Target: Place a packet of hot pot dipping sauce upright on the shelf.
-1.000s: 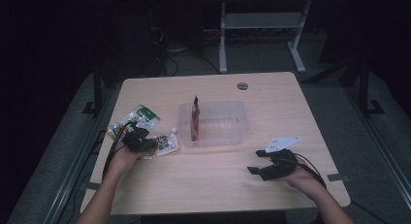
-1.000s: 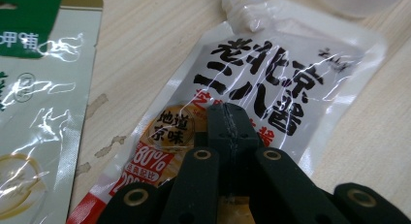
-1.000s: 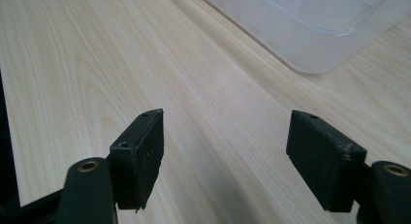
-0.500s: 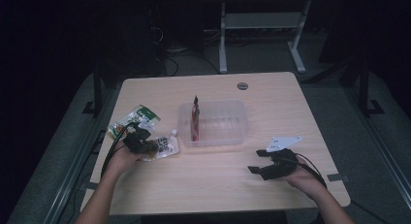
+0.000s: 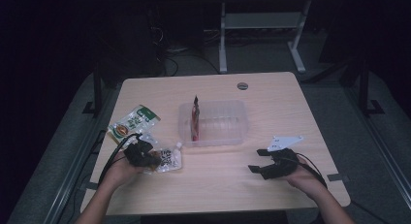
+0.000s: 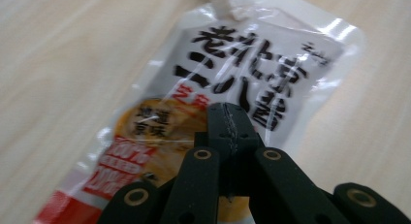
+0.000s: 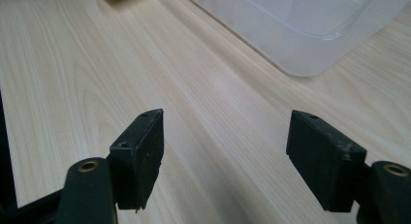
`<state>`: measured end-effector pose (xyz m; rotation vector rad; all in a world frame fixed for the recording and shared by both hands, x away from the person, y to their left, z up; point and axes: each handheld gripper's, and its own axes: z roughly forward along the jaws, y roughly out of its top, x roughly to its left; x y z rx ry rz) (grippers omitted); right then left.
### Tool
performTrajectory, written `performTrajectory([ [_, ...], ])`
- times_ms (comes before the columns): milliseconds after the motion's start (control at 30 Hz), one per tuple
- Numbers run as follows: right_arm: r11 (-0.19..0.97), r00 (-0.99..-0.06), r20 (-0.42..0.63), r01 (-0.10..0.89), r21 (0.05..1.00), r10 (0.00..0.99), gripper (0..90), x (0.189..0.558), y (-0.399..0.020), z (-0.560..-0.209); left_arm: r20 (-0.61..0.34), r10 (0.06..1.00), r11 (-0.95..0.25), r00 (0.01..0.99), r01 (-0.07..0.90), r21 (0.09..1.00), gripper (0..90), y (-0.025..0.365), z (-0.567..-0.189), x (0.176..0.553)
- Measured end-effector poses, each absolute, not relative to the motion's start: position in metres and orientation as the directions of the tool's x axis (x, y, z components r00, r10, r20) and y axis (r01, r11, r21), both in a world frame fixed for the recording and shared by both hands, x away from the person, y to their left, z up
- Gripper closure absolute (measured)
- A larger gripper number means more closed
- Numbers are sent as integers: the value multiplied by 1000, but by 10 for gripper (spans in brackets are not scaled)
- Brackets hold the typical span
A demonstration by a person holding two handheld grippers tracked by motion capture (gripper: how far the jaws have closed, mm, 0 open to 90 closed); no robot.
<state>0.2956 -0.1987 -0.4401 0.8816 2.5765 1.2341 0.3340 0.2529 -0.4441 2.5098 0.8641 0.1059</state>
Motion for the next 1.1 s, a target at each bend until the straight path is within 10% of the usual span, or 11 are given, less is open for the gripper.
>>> performTrajectory([
  [1100,492,-819,110,439,752,562,291,297,-197,-440,-143,372,-795,917,394,461,900,162,-445,313],
])
